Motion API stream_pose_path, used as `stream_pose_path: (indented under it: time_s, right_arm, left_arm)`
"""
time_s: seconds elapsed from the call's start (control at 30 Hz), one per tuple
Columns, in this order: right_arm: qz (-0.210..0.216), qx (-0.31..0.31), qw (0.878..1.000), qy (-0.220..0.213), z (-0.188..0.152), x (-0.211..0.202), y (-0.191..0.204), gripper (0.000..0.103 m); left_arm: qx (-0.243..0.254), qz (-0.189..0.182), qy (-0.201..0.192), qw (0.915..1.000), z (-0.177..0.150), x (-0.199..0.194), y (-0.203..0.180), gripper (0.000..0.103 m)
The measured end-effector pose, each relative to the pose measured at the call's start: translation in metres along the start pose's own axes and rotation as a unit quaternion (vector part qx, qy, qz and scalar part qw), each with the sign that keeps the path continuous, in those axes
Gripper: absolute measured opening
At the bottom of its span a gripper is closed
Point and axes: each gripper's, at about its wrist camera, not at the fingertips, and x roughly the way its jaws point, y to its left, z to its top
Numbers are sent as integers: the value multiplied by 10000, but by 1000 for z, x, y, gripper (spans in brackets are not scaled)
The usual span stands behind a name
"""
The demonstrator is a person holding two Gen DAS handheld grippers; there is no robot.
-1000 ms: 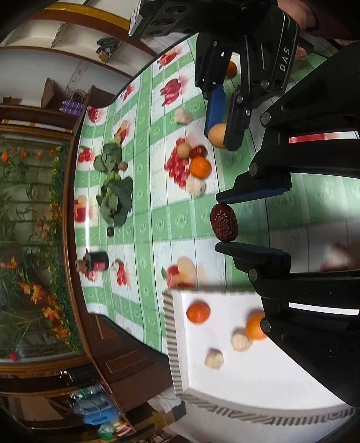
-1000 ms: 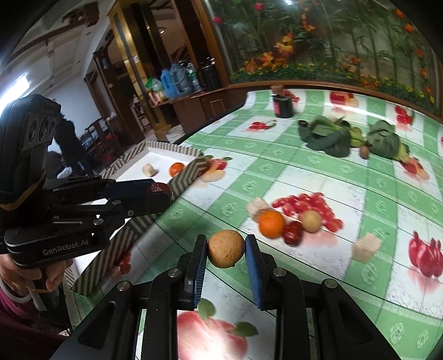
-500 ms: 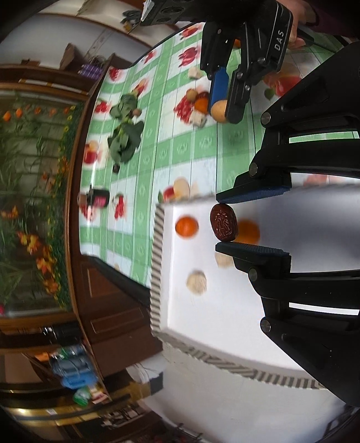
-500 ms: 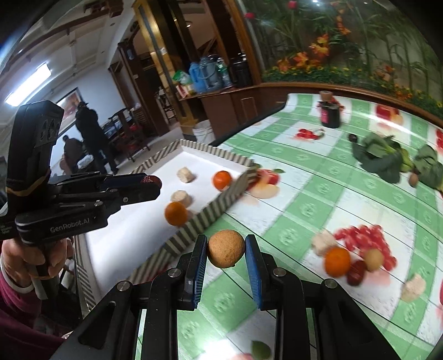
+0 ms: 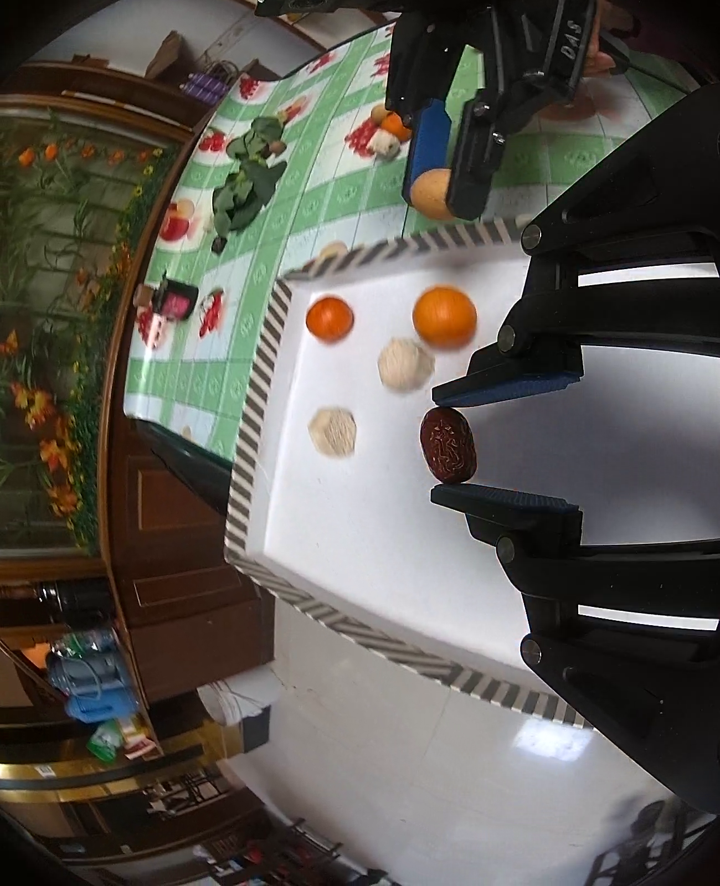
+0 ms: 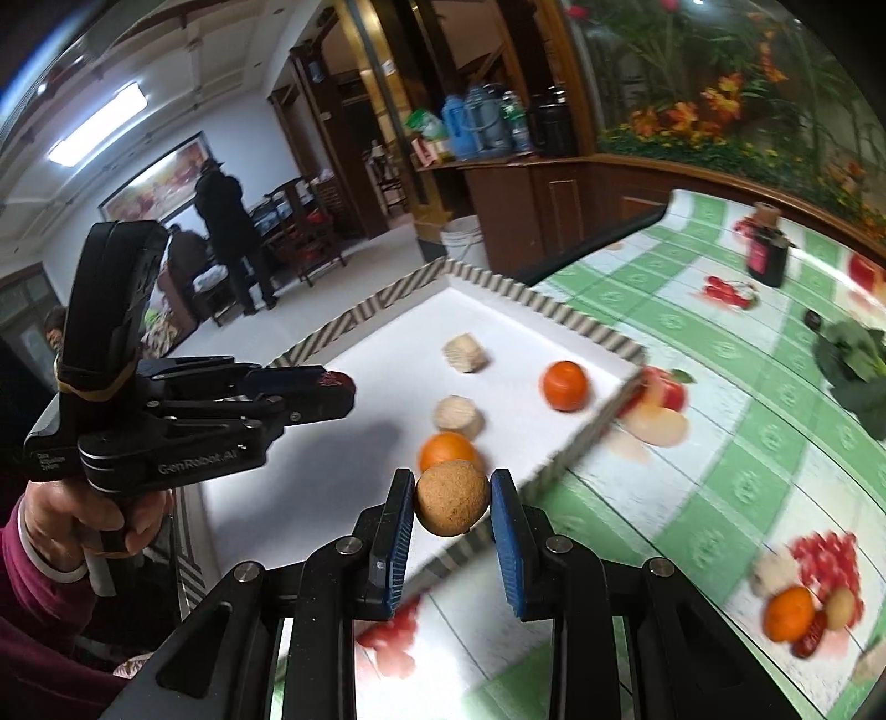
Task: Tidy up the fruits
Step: 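Carry the brown fruit and red date over the white tray, then lower both tools into the tray and open them to release the fruits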
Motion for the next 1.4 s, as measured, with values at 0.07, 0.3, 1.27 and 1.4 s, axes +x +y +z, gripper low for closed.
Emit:
stream_pose_path:
  time_s: [0.07, 0.3, 1.27, 1.4]
  right_arm:
    - [42, -83, 9999, 94, 2, 11, 6, 27]
    - [208, -193, 9989, 364, 3, 38, 18, 27]
    - [147, -487, 9961, 721, 0, 71, 35, 41]
    - [141, -488, 9966, 649, -2, 60, 37, 41]
  left_arm:
    - [3, 46, 23, 10000, 1, 3, 4, 28]
    - [7, 116, 137, 9998, 6, 18, 14, 28]
    - [2, 417, 674, 9969, 0, 46, 14, 42]
    - [-29, 432, 637, 9970, -1, 40, 15, 43]
